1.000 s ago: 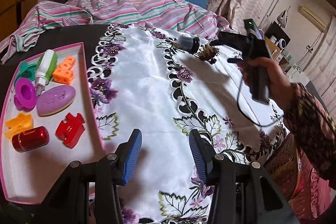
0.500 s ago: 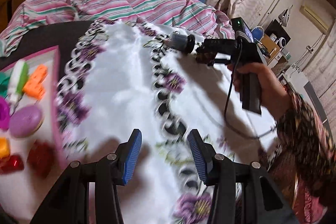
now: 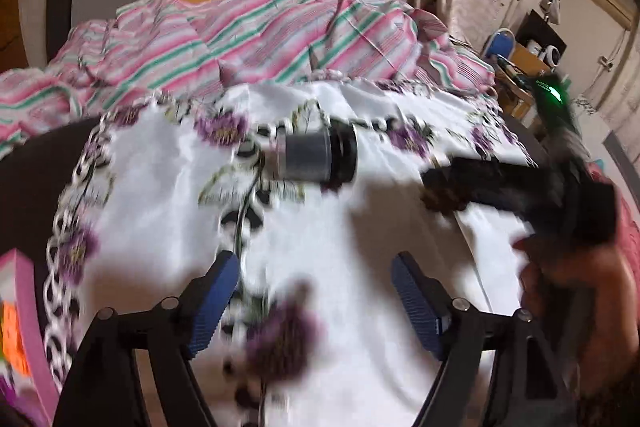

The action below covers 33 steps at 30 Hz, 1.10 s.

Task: Organize rigid objects
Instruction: 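Close the right gripper on the brown peg toy's body, then grasp the black-capped clear jar with the left gripper while right holds the brown toy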

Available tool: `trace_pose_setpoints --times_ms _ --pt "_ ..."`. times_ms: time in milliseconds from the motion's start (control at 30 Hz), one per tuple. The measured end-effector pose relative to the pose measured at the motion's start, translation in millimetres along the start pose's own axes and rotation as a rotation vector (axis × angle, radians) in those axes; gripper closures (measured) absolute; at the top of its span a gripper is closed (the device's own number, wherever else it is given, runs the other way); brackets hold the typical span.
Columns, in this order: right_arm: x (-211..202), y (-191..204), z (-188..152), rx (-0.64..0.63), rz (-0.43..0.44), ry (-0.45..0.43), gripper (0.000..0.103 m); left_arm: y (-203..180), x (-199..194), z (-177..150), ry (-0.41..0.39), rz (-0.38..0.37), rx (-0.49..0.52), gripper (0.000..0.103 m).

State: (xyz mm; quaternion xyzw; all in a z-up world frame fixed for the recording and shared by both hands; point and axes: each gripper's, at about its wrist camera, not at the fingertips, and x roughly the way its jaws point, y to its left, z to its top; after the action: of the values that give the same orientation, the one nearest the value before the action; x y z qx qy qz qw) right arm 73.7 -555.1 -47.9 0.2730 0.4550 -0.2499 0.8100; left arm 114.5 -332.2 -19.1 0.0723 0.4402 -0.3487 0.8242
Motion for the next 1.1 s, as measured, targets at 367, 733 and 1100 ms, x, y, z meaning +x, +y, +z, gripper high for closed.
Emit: trace_pose_setpoints --times_ms 367,733,1100 --pt "5 -7 1 0.061 0.038 0.039 0.035 -12 73 59 0.014 0.071 0.070 0.015" --pt "11 -8 0 0.078 0.038 0.063 0.035 -1 97 58 0.055 0.028 0.050 0.033" --pt "11 7 -2 0.022 0.067 0.043 0.035 8 53 14 0.023 0.034 0.043 0.033"
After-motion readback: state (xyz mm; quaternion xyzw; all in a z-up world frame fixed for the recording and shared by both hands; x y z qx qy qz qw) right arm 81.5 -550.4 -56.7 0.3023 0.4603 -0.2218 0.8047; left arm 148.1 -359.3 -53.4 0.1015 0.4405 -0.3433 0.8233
